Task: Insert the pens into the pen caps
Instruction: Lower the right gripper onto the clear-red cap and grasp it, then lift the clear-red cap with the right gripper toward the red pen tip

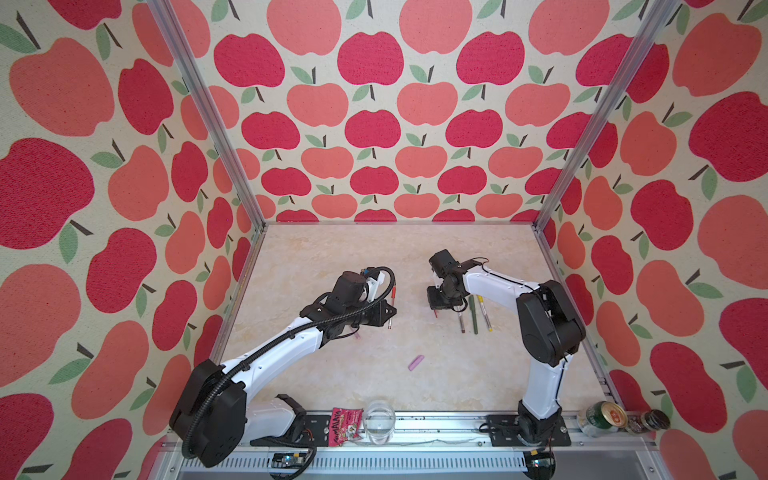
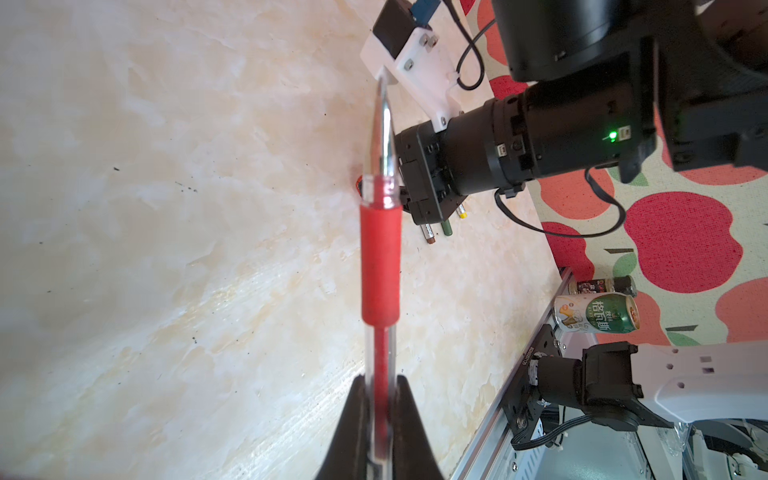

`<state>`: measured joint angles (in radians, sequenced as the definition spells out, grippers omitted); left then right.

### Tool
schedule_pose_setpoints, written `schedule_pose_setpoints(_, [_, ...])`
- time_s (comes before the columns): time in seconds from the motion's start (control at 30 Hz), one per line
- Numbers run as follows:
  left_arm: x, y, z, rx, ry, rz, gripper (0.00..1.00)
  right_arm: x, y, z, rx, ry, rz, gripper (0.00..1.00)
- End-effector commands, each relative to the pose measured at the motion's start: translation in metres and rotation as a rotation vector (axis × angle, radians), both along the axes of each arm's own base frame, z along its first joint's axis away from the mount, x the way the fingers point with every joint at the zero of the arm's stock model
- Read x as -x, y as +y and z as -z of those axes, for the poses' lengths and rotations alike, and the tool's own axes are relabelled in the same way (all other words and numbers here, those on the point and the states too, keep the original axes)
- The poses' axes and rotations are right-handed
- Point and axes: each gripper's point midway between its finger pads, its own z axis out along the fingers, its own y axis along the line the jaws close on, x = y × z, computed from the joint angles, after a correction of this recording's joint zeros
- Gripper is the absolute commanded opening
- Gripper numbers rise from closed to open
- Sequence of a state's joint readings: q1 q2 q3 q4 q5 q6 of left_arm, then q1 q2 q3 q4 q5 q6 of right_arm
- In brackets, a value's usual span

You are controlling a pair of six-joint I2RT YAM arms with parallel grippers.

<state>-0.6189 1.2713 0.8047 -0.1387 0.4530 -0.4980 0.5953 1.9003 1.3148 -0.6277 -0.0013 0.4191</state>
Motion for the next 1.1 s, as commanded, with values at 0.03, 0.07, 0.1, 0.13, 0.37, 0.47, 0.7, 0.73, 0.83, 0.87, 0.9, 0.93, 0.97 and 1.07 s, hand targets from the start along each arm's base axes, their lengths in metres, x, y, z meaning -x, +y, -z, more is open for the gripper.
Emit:
schedule_pose_setpoints(0.03, [0.002,-0.004,0.004,-0.014,-0.01,0.029,0.0,0.007,-0.003,-0.011,0.006,0.003,-0.014,0.07])
schedule_pose_setpoints(0.07, [0.003,-0.005,0.003,-0.013,-0.012,0.032,0.0,0.007,-0.004,-0.01,0.01,0.007,-0.014,0.07])
schedule_pose_setpoints(0.1, [0.003,-0.005,0.003,-0.012,-0.013,0.032,0.0,0.007,-0.005,-0.009,0.01,0.007,-0.013,0.07])
schedule_pose_setpoints(0.13, [0.003,-0.005,0.002,-0.012,-0.013,0.033,0.0,0.007,-0.005,-0.009,0.008,0.006,-0.012,0.07])
schedule_pose_setpoints(0.37, [0.009,-0.014,0.005,-0.002,-0.002,0.078,0.0,0.001,-0.002,-0.028,-0.066,-0.038,0.024,0.07])
schedule_pose_setpoints(0.47, [0.011,-0.019,0.008,0.004,0.0,0.092,0.0,-0.002,0.0,-0.044,-0.117,-0.062,0.047,0.07])
schedule_pose_setpoints(0.7, [0.014,-0.034,0.006,0.063,-0.013,0.109,0.0,-0.01,0.001,-0.1,-0.255,-0.164,0.118,0.08])
schedule_pose_setpoints(0.73, [0.014,-0.036,0.004,0.074,-0.017,0.112,0.0,-0.011,0.0,-0.108,-0.274,-0.178,0.13,0.08])
schedule_pose_setpoints(0.83, [0.016,-0.043,-0.002,0.108,-0.035,0.127,0.0,-0.012,0.0,-0.137,-0.353,-0.233,0.162,0.09])
schedule_pose_setpoints(0.87, [0.017,-0.045,-0.004,0.117,-0.04,0.134,0.0,-0.012,0.0,-0.146,-0.385,-0.251,0.173,0.09])
schedule_pose_setpoints(0.9, [0.017,-0.048,-0.007,0.128,-0.049,0.141,0.0,-0.012,0.001,-0.156,-0.418,-0.27,0.181,0.09])
schedule_pose_setpoints(0.93, [0.018,-0.049,-0.009,0.136,-0.054,0.146,0.0,-0.011,0.002,-0.163,-0.441,-0.283,0.192,0.09])
schedule_pose_setpoints(0.97, [0.019,-0.052,-0.011,0.146,-0.061,0.153,0.0,-0.011,0.002,-0.171,-0.469,-0.299,0.203,0.09])
schedule_pose_setpoints(1.07, [0.021,-0.057,-0.018,0.172,-0.082,0.17,0.0,-0.009,0.003,-0.192,-0.541,-0.333,0.228,0.09])
